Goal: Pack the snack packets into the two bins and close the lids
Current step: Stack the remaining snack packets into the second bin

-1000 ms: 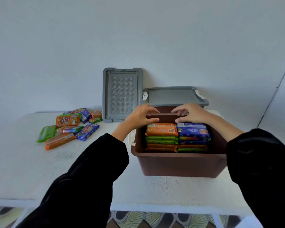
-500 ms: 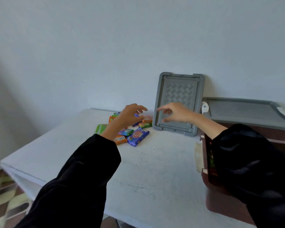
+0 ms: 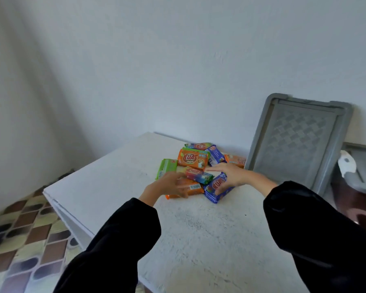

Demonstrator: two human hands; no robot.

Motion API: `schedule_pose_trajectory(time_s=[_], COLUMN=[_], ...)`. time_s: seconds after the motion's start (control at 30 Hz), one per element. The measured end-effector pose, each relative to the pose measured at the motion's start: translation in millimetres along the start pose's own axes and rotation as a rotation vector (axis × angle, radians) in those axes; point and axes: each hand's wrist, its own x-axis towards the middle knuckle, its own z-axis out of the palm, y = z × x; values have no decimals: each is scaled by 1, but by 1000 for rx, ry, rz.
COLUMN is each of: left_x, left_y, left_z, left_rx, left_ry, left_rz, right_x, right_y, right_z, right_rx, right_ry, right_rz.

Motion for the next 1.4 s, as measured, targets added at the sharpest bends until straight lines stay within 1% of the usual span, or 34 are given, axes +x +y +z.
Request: schedule_pose_trajectory(time_s=[0.07, 0.17, 0.23, 0.3, 0.37, 0.43, 0.53, 0.67, 0.9, 1.03, 1.13, 1.27, 1.4], left_x=[2, 2, 0, -1, -2, -4, -9, -13, -15, -17, -21, -25, -18], left_y=[-2, -4, -3, -3, -2, 0, 3, 5, 6, 8, 13, 19, 40], left_z=[8, 14, 15, 14, 13, 13, 16, 23, 28, 29, 24, 11, -10], left_rx=[45, 97, 113, 112, 119, 155, 127, 107, 107, 120, 110, 84, 35], left_ry=[-12, 28, 68, 80, 56, 32, 14, 57, 87, 102, 127, 84, 143], left_rz=[-32, -54, -58, -78, -101, -110, -98, -66, -69, -47, -15, 54, 169], right_x=[4, 4, 3, 3, -1, -4, -9, -14, -19, -22, -22, -27, -49], right_y=[10, 20, 23, 23, 20, 20, 24, 26, 24, 23, 20, 18, 16], right_z=[7, 14, 17, 17, 16, 18, 23, 25, 23, 22, 21, 8, -28], right_rx=[-38, -39, -71, -164, -280, -317, -212, -128, -259, -250, -203, -210, -154], right_ry=[-53, -116, -99, -57, -53, -55, -27, -9, -24, -8, 20, 42, 91], right_rz=[2, 19, 34, 45, 73, 82, 46, -3, -33, -41, -45, -57, -40])
